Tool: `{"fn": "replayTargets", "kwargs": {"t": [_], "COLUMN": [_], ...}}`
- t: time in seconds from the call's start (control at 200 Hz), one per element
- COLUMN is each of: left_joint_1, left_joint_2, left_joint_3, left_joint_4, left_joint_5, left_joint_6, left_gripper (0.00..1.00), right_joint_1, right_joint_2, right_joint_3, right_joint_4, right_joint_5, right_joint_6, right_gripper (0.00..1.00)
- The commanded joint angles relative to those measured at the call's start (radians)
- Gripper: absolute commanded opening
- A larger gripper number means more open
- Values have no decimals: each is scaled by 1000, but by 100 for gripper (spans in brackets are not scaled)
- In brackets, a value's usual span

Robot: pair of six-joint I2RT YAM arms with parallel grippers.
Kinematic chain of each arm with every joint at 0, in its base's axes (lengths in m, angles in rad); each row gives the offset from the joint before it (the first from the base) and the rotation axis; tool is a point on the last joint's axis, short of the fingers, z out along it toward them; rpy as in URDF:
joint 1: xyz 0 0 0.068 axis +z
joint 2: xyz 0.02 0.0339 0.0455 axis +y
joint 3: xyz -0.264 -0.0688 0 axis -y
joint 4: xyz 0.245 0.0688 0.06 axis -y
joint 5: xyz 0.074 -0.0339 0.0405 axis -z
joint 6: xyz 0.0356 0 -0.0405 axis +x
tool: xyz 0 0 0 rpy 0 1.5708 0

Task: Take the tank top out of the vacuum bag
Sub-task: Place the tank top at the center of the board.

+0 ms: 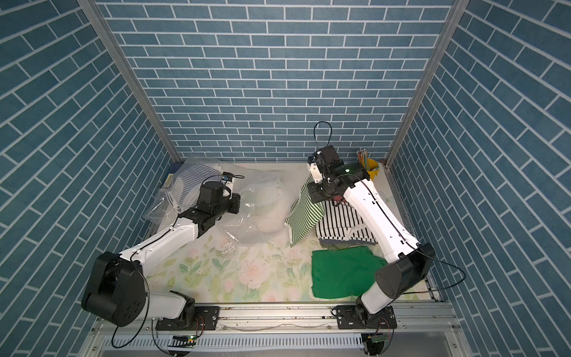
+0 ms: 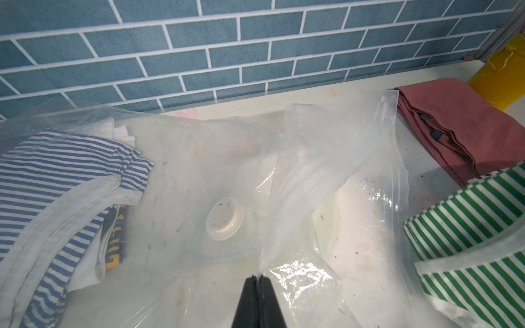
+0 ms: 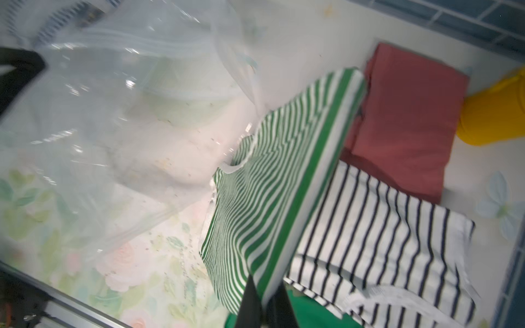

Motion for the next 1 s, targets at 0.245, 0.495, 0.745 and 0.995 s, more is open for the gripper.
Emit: {"fn": "replayTargets", "kwargs": {"t": [0.245,0.495,0.745,0.995], "left_joint_1": [8,8,8,8], "left_joint_2": [9,10,1,-3], "left_joint_3": [6,7,6,8], "left_joint_4": [-9,-7,-12,-12], "left_joint_5": [-22,-22,-29,-24], "left_joint_6": [13,14,18,18], "left_gripper": [1,1,1,1], "right_joint_1": [-132,-131,-131,-133], "right_joint_2": [-36,-42,-32,-27], "right_joint_3": [-38,66,155,170], "right_joint_4": [-65,-47,-35,-42], "right_joint_5": [68,-22,-86,-81], "right_joint_6": [-59,-62,-46,-47], "right_gripper": [0,0,0,0]}}
